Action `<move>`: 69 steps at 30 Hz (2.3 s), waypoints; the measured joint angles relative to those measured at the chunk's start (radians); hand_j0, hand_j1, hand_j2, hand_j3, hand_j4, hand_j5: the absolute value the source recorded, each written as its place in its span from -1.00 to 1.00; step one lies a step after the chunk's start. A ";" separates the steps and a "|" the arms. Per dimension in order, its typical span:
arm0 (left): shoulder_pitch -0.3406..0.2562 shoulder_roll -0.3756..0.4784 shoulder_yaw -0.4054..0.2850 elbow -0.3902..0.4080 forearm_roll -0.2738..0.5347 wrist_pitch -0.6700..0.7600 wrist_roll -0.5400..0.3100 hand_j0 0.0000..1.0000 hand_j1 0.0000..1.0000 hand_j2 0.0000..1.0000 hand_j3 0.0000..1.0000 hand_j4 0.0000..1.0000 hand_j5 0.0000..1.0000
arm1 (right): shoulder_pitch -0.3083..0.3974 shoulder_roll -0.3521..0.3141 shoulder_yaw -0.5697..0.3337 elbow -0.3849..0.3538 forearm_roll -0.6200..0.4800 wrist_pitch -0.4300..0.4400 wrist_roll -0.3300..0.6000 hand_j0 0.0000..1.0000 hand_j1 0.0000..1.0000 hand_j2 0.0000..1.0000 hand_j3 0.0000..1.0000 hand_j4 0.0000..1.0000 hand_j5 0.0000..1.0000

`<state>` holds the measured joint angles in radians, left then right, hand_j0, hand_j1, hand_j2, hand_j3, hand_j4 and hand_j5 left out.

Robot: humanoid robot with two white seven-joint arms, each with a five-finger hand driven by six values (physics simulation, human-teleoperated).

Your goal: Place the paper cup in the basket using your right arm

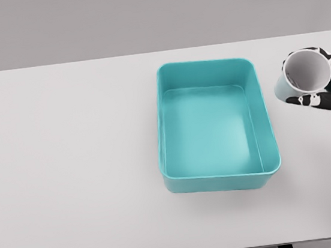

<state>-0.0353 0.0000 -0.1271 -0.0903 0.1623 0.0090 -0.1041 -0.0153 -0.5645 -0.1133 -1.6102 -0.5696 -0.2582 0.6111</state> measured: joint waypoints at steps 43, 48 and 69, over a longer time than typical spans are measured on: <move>0.000 0.000 0.000 0.000 0.000 0.000 0.000 1.00 1.00 1.00 1.00 1.00 1.00 | -0.236 0.005 0.254 -0.150 0.402 -0.002 0.000 0.14 0.14 0.14 0.14 0.14 0.14; 0.000 0.000 0.000 0.000 0.000 0.000 0.000 1.00 1.00 1.00 1.00 1.00 1.00 | -0.250 0.008 0.275 -0.151 0.460 0.003 0.000 0.13 0.13 0.13 0.13 0.13 0.13; 0.000 0.000 0.000 0.000 0.000 0.000 0.000 1.00 1.00 1.00 1.00 1.00 1.00 | -0.305 0.036 0.427 -0.152 0.762 0.122 0.000 0.10 0.10 0.10 0.10 0.10 0.10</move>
<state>-0.0353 0.0000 -0.1270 -0.0904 0.1623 0.0089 -0.1041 -0.3206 -0.5284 0.3142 -1.7620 0.1928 -0.1364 0.6116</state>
